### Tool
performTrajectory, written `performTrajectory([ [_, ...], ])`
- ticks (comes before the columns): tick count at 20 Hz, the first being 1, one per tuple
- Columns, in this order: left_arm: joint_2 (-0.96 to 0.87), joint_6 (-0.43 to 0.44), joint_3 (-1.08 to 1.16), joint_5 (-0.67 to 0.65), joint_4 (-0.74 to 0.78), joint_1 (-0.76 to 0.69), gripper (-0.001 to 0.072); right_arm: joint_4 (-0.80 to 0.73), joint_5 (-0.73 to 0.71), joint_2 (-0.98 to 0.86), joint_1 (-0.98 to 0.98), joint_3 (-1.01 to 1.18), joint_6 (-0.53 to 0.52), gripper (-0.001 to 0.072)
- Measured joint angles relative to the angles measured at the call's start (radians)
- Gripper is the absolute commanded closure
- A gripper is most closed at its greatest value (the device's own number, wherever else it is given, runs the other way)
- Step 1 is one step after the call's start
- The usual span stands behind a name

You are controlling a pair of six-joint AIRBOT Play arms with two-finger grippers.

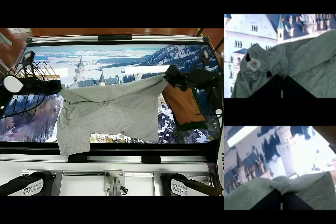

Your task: Fold the shirts.

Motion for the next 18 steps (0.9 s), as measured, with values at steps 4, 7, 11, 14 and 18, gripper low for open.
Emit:
performTrajectory([
  [4, -0.051, 0.029, 0.035, -0.089, -0.033, 0.041, -0.0013, -0.013, -0.127, -0.001, -0.051, 0.030, -0.020, 0.0047],
  [7, -0.060, 0.071, 0.077, -0.302, 0.002, 0.143, 0.0216, -0.089, -0.317, 0.051, -0.143, 0.052, -0.069, 0.0144],
  [11, -0.056, 0.151, 0.008, -0.548, 0.028, 0.314, 0.0157, -0.185, -0.626, 0.119, -0.276, 0.061, -0.217, 0.0144],
  [14, -0.046, 0.211, -0.133, -0.596, 0.008, 0.399, 0.0157, -0.195, -0.776, 0.151, -0.364, 0.052, -0.286, 0.0144],
  [18, -0.044, 0.276, -0.306, -0.506, -0.082, 0.434, 0.0157, -0.123, -0.856, 0.166, -0.419, 0.010, -0.324, 0.0144],
])
